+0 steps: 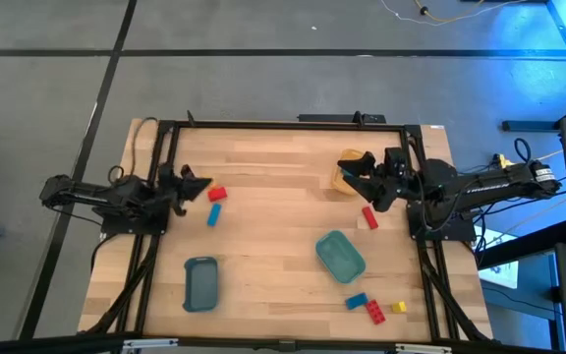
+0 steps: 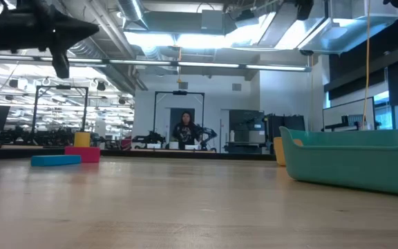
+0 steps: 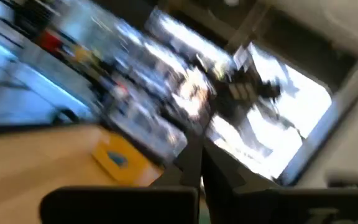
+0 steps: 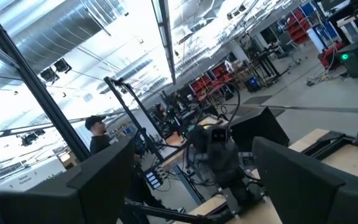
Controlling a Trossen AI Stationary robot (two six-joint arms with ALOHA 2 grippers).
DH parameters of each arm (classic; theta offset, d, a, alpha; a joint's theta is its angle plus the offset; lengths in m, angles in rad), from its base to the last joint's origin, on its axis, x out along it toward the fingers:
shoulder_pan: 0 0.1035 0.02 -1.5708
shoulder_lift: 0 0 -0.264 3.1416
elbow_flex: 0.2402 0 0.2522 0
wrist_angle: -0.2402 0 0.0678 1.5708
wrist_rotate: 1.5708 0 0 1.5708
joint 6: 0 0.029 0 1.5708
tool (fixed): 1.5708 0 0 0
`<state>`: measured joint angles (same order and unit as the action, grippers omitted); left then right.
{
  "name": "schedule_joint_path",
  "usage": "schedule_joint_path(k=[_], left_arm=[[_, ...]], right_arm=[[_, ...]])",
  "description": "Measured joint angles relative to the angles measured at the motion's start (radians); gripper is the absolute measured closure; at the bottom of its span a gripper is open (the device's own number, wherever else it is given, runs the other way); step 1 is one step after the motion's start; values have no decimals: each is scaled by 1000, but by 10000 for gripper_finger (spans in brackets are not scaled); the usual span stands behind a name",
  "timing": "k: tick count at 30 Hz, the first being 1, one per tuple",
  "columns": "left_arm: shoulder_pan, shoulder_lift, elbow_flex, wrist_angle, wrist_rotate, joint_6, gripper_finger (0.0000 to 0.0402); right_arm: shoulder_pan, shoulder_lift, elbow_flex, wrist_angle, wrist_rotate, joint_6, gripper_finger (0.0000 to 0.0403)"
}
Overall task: Sort & place blocks by color
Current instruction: Put the top blue block into the yellow bin
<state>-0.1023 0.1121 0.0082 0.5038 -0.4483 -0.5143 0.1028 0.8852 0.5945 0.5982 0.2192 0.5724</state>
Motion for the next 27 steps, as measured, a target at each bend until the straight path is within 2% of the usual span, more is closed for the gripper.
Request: schedule_joint_path(k=[3,6,8,10,16,19,21,27], left_arm=[[11,38,29,31,-113,-125,396],[22,112,122,-41,-102,-139,369],[24,188,211,-130,-75,-139,342],[31,271,307,-286,-39,-144,311],[83,470,590,-914,74,-286,231],[106,587,663,-1125,114,-377,210],[111,655,677,-1203,153,-425,202],[67,873,682,-1247,333,-578,199]], right_arm=[[0,0,0,0,0,-3,76],[0,0,0,-1,0,-5,76],[0,0,0,-3,0,-7,76],[0,0,0,-4,0,-21,76],[0,0,1,-9,-2,-30,76],[0,0,1,-32,-2,-29,76],[0,0,1,-54,-2,-28,76],[0,0,1,-95,-2,-27,76]])
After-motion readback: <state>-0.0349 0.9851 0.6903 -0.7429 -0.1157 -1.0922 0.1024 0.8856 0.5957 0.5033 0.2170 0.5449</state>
